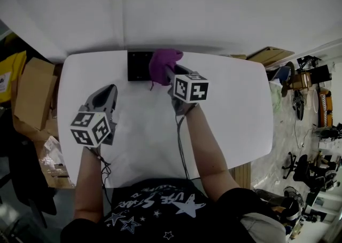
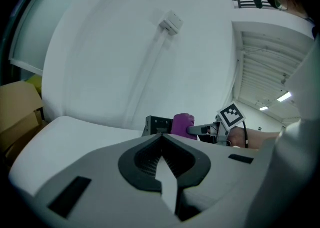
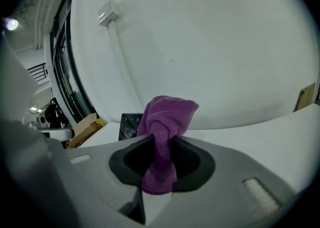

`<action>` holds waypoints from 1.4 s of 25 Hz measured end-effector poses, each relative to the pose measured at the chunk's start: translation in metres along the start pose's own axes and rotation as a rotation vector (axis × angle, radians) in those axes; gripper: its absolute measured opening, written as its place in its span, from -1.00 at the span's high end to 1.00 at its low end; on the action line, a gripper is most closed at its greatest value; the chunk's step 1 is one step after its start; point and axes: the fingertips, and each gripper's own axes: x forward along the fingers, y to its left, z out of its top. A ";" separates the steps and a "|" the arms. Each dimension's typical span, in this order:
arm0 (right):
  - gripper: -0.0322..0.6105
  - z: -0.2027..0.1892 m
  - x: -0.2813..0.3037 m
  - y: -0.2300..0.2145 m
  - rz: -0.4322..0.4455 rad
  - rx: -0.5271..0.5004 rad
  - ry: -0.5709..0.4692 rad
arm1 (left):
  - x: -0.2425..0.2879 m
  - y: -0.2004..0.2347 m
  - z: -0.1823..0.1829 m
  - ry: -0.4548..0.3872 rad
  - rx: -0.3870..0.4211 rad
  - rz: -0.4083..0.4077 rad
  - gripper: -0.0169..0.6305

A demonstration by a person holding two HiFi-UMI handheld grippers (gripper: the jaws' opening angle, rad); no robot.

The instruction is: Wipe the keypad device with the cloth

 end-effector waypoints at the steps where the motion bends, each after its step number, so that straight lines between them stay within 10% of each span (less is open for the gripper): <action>1: 0.61 -0.001 -0.002 -0.002 -0.005 0.004 0.000 | 0.000 -0.001 0.001 -0.001 0.002 -0.001 0.92; 12: 0.61 -0.008 -0.027 -0.011 -0.042 0.019 -0.007 | -0.008 -0.017 0.007 -0.020 0.018 -0.020 0.92; 35: 0.61 -0.032 -0.158 0.052 0.169 -0.081 -0.071 | -0.082 -0.138 -0.013 -0.114 0.052 0.042 0.92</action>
